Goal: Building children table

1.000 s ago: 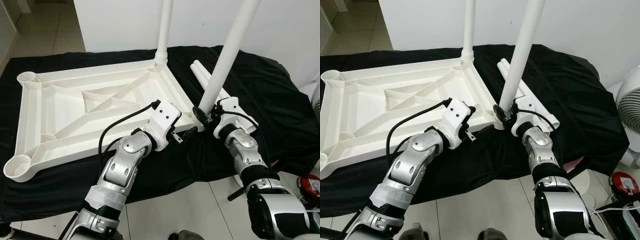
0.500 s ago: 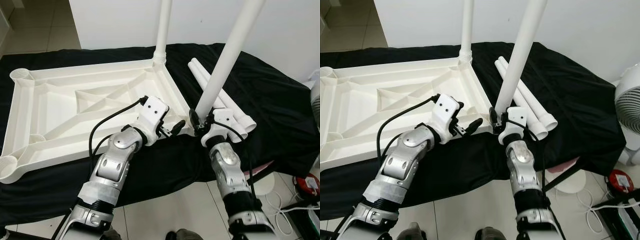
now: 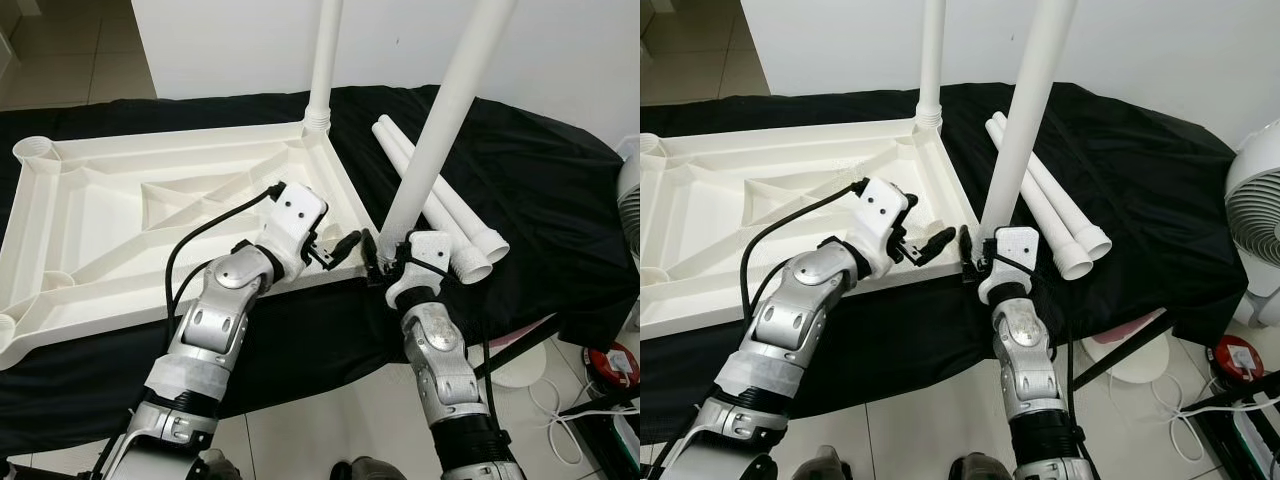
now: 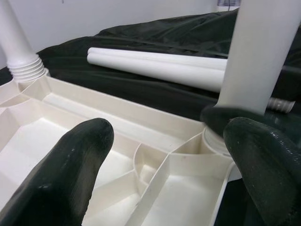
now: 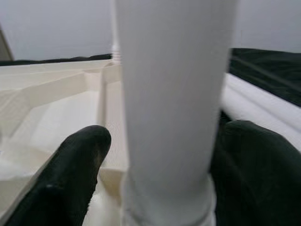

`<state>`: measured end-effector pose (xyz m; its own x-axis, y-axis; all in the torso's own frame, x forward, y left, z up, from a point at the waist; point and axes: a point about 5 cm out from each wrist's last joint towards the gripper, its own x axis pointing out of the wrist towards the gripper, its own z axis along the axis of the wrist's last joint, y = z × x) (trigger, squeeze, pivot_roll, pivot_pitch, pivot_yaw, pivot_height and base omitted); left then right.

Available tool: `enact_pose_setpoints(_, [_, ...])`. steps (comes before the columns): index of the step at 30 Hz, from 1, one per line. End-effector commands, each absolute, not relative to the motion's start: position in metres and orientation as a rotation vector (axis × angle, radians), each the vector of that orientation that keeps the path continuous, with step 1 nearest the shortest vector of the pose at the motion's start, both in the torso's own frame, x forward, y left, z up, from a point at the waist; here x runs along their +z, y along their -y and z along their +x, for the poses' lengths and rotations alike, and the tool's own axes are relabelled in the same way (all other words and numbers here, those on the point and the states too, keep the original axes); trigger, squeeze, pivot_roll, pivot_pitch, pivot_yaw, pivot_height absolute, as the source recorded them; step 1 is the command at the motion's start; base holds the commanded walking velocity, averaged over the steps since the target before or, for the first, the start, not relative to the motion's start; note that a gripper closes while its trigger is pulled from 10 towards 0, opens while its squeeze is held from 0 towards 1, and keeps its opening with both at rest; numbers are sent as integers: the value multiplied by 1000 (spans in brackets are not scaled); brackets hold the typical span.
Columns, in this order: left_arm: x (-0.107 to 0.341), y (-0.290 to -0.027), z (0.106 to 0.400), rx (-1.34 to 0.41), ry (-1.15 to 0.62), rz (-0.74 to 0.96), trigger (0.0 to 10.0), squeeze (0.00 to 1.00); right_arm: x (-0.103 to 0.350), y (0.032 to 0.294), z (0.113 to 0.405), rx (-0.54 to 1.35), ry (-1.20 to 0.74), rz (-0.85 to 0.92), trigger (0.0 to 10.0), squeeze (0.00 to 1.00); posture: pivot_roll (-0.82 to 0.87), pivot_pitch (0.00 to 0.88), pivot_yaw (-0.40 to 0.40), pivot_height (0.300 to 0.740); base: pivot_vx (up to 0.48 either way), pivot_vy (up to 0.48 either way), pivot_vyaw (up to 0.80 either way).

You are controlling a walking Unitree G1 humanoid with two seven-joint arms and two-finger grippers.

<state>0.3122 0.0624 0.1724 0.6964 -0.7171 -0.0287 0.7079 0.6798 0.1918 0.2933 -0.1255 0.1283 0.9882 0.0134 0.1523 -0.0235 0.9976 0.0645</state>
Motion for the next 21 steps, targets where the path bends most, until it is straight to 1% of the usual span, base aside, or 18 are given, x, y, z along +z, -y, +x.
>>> enact_pose_setpoints(1, [175, -64, 317, -710, 70, 190, 10000, 0, 126, 126, 292, -35, 132, 83, 10000, 1000, 23, 0, -54, 740, 0, 0, 0])
enact_pose_setpoints(4, [176, -63, 317, -710, 73, 188, 10000, 0, 127, 122, 290, -25, 123, 79, 10000, 1000, 23, 0, -54, 740, 0, 0, 0])
enact_pose_setpoints(5, [176, -63, 317, -712, 73, 188, 10000, 0, 129, 121, 290, -5, 127, 76, 10000, 0, 18, 0, -51, 740, 0, 0, 0])
enact_pose_setpoints(7, [176, -62, 318, -713, 74, 188, 10000, 0, 131, 120, 289, 9, 131, 74, 10000, 0, 18, 0, -51, 740, 0, 0, 0])
enact_pose_setpoints(10, [174, -59, 314, -752, 68, 186, 10000, 0, 135, 124, 289, 96, 142, 70, 10000, 0, 12, 0, -46, 740, 0, 0, 0])
enact_pose_setpoints(12, [173, -58, 312, -767, 67, 185, 10000, 0, 135, 126, 290, 114, 141, 70, 10000, 0, 12, 0, -46, 740, 0, 0, 0])
enact_pose_setpoints(16, [168, -53, 304, -840, 63, 194, 10000, 0, 136, 136, 295, 256, 129, 28, 10000, 0, 7, 0, -42, 740, 0, 0, 0])
enact_pose_setpoints(18, [168, -53, 304, -840, 63, 194, 10000, 0, 136, 136, 295, 256, 129, 28, 10000, 0, 7, 0, -42, 740, 0, 0, 0])
enact_pose_setpoints(20, [158, -47, 296, -898, 52, 237, 10000, 0, 132, 147, 303, 376, 86, -50, 10000, 0, 6, 0, -39, 740, 0, 0, 0])
enact_pose_setpoints(21, [158, -47, 296, -898, 52, 237, 10000, 0, 132, 147, 303, 376, 86, -50, 10000, 0, 6, 0, -39, 740, 0, 0, 0])
